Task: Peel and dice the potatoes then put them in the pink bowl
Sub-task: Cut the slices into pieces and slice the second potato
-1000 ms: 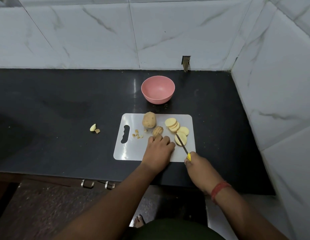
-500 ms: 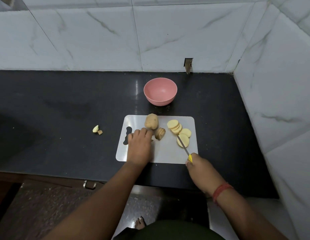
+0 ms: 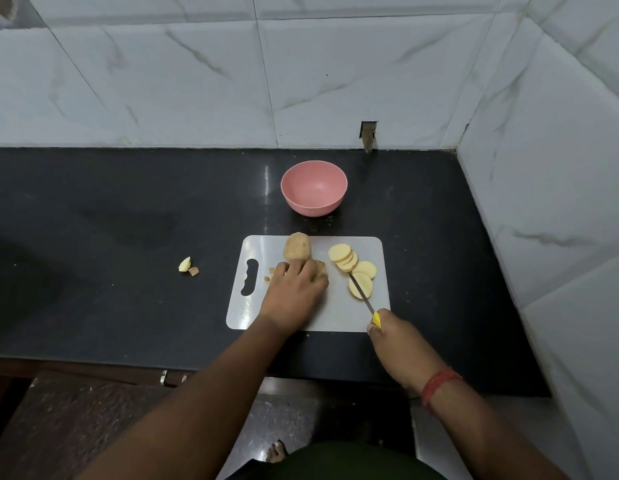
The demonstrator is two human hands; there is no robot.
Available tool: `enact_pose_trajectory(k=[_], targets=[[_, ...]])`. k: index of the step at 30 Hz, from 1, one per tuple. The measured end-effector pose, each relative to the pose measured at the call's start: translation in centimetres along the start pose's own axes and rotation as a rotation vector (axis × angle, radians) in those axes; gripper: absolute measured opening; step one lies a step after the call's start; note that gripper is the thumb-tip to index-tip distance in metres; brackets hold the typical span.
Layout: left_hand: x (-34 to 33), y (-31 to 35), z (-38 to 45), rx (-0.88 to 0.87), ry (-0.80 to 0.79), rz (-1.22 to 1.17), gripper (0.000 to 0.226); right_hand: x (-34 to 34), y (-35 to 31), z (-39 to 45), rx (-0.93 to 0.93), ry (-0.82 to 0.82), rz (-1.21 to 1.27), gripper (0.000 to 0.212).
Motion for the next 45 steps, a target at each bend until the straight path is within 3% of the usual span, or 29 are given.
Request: enact_pose_trajectory(k=[7,13,19,29,34,45], targets=[[-0.7,1.1,-0.8,-0.012,-0.02,-0.034,0.014,0.2,-0.2,0.0,0.006,0.002,-0.015,0.02],[-0.4,2.1,-0.7,0.068,-0.042,-0.199,0.017,-0.1,-0.1,0.3,-0.003,-0.019,-0.003,0.02],[0.3,1.5,-0.3,0.253,-0.169,-0.418,0.051,-0.2,0.0,0.5,-0.031,-0.052,0.01,0.02],[-0.3,0.6,-0.4,0.213,-0.275,-0.489,0.057,-2.0,-1.1,1.0,-0.083,-0.144,0.027,0.017],[-0.1,0.7,0.1,0.232,-0.292,-0.483,0.056,-2.6,-2.0,2.1,-0.083,-0.142,-0.071,0.003],[-0.1,0.8,0.4,0.263,-0.303,-0.463,0.053,-2.9,-2.9,2.5,-0.078,-0.119,-0.189,0.018]])
Point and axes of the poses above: each hand's wrist, its own z-axis towards the middle knuckle, its own x-axis out of the back of the hand, y = z × x, the point moved 6 cm from there along z, towards the middle knuckle, and after that the axes turned 3 degrees about -y, right-handed, at the moved point
